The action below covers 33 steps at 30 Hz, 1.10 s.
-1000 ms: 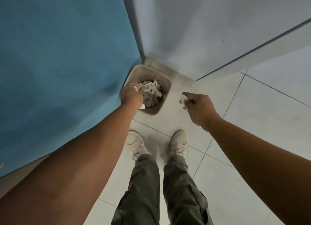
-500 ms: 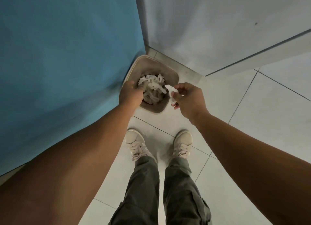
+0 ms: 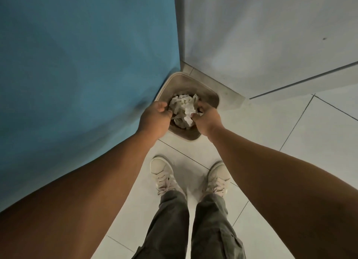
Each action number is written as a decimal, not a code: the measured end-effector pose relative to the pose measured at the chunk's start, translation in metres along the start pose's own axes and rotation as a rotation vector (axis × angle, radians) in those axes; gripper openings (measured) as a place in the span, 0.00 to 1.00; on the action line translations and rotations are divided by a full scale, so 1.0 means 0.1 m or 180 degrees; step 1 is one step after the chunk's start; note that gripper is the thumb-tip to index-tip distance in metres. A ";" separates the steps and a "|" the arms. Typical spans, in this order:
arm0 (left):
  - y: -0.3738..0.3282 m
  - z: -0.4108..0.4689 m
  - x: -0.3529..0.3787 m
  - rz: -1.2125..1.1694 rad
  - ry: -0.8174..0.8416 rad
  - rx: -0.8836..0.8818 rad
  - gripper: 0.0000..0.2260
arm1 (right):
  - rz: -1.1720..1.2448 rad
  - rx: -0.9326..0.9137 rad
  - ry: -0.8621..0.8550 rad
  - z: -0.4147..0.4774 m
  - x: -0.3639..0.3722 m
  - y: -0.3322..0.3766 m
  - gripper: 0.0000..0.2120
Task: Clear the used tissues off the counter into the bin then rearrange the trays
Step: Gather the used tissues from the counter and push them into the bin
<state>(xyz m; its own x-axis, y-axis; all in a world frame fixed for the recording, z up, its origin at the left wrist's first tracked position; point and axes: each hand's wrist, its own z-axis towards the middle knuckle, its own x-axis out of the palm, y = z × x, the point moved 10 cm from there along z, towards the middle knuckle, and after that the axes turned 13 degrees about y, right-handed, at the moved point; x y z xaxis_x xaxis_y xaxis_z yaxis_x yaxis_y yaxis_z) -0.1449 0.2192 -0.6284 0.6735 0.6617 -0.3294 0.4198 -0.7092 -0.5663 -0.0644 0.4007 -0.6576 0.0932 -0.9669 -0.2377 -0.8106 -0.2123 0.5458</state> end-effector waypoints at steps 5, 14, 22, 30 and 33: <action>-0.19 -0.28 -0.03 0.0216 0.0014 0.0000 0.15 | 0.0152 -0.0078 0.0057 -0.41 -0.09 0.11 0.20; -1.58 -1.59 -0.09 0.1747 0.0115 0.0780 0.19 | -0.0250 -0.0289 -0.0140 -1.86 -0.83 0.88 0.20; -2.76 -3.32 -0.77 0.1832 -0.0551 0.1507 0.20 | -0.1201 -0.1004 -0.0225 -3.53 -1.34 2.12 0.20; -3.45 -4.56 -1.63 0.1352 -0.1435 0.1924 0.18 | -0.1472 -0.2266 -0.0309 -4.66 -1.36 3.39 0.21; -3.51 -4.89 -1.96 0.1326 -0.1774 0.1952 0.18 | -0.1608 -0.2640 -0.0331 -4.91 -1.24 3.80 0.21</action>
<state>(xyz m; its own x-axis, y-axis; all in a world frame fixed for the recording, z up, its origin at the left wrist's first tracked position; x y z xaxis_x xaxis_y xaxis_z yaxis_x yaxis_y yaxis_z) -0.1266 0.2194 0.0048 0.2413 0.5163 -0.8217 -0.2927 -0.7685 -0.5689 -0.0999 0.3700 -0.0266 0.2340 -0.7258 -0.6469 -0.0214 -0.6691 0.7429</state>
